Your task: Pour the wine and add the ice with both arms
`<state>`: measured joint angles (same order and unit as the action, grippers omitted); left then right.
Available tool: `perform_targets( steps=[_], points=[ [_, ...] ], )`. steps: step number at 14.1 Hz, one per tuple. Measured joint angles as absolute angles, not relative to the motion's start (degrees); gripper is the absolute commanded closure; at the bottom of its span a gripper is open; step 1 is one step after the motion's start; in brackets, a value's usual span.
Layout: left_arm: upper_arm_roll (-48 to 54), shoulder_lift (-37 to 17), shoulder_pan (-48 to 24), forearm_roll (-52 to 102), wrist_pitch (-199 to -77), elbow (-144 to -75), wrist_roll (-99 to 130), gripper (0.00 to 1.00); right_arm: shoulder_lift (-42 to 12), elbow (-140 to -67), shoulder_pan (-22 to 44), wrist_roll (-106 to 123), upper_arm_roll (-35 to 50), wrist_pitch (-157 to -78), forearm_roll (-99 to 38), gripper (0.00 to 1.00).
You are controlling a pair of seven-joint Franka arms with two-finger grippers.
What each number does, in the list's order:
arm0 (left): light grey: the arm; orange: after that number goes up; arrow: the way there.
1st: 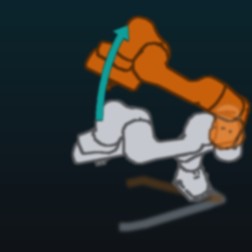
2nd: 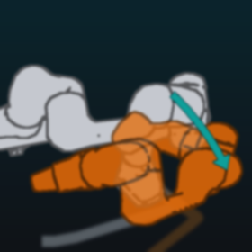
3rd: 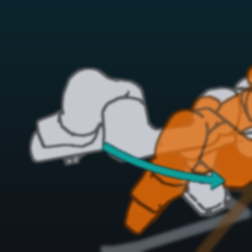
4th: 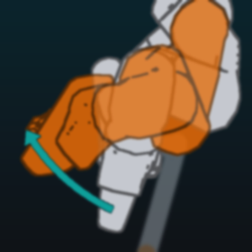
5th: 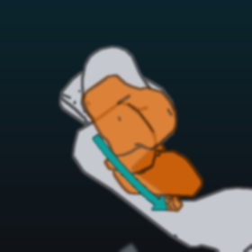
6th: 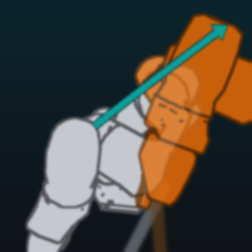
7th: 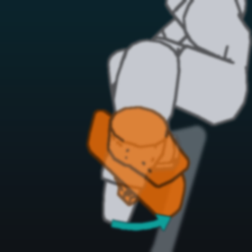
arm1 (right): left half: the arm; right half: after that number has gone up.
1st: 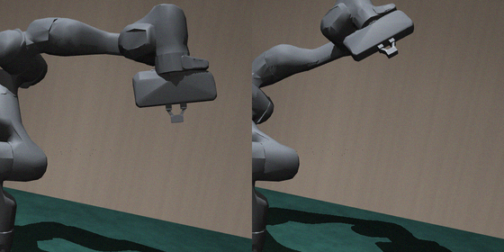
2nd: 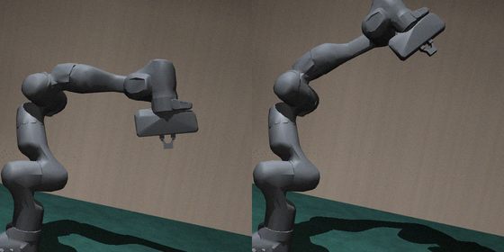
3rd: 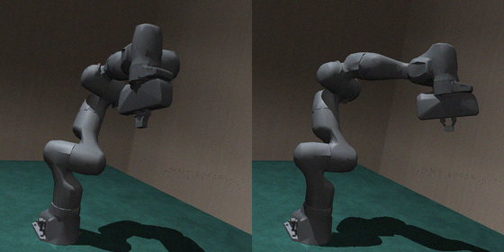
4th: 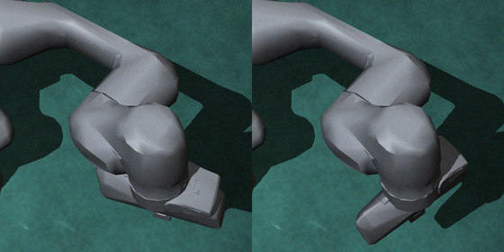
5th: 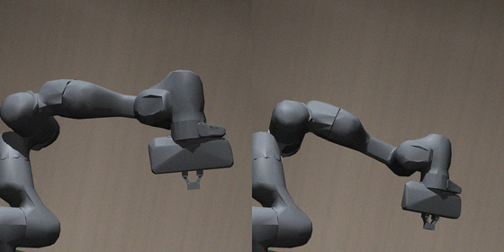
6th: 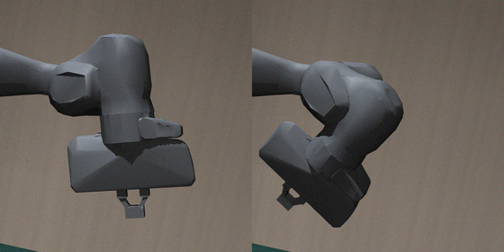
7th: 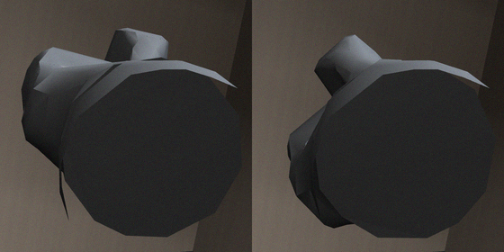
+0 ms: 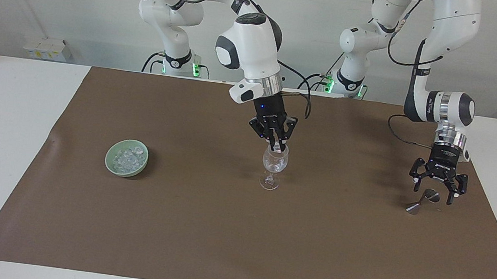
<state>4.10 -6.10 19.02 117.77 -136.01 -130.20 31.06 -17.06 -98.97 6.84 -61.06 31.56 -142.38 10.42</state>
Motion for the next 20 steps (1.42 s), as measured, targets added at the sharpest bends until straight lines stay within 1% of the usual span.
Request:
perform_targets(
  steps=[1,3,5,6,10,12,15,16,20],
  points=[
    [4.1,-4.8,17.6,117.7,-138.0,-130.2,31.5,0.0,-17.2,-99.0,6.9,-61.1,31.6,-142.4,10.5,0.86],
    [4.2,-2.3,14.6,116.8,-142.0,-130.1,31.9,0.0,-17.3,-99.0,7.0,-61.2,31.6,-142.5,10.5,0.69],
    [4.3,-0.5,12.7,113.7,-144.3,-129.9,32.7,0.0,-17.3,-99.0,7.1,-61.2,31.6,-142.5,10.5,0.57],
    [4.4,0.2,12.0,110.0,-144.7,-129.5,34.2,0.0,-17.3,-98.9,7.1,-61.2,31.6,-142.5,10.5,0.53],
    [4.6,1.7,10.9,89.4,-144.7,-125.7,38.8,0.0,-17.3,-98.9,7.1,-61.5,31.6,-142.5,10.5,0.49],
    [4.8,2.5,9.5,79.0,-144.3,-123.2,39.5,0.0,-17.3,-98.9,7.1,-61.6,31.6,-142.5,10.6,0.36],
    [4.9,3.0,9.2,62.1,-139.6,-118.3,40.1,0.0,-17.3,-98.6,7.1,-61.7,31.5,-142.5,10.6,0.02],
    [4.8,3.0,9.2,57.7,-137.7,-116.4,40.1,0.0,-17.3,-98.3,7.1,-61.7,31.2,-142.5,10.6,0.0],
    [4.9,3.1,9.2,39.1,-129.5,-109.4,39.7,0.0,-17.1,-97.5,6.9,-61.2,28.1,-141.8,12.4,0.0]
  ],
)
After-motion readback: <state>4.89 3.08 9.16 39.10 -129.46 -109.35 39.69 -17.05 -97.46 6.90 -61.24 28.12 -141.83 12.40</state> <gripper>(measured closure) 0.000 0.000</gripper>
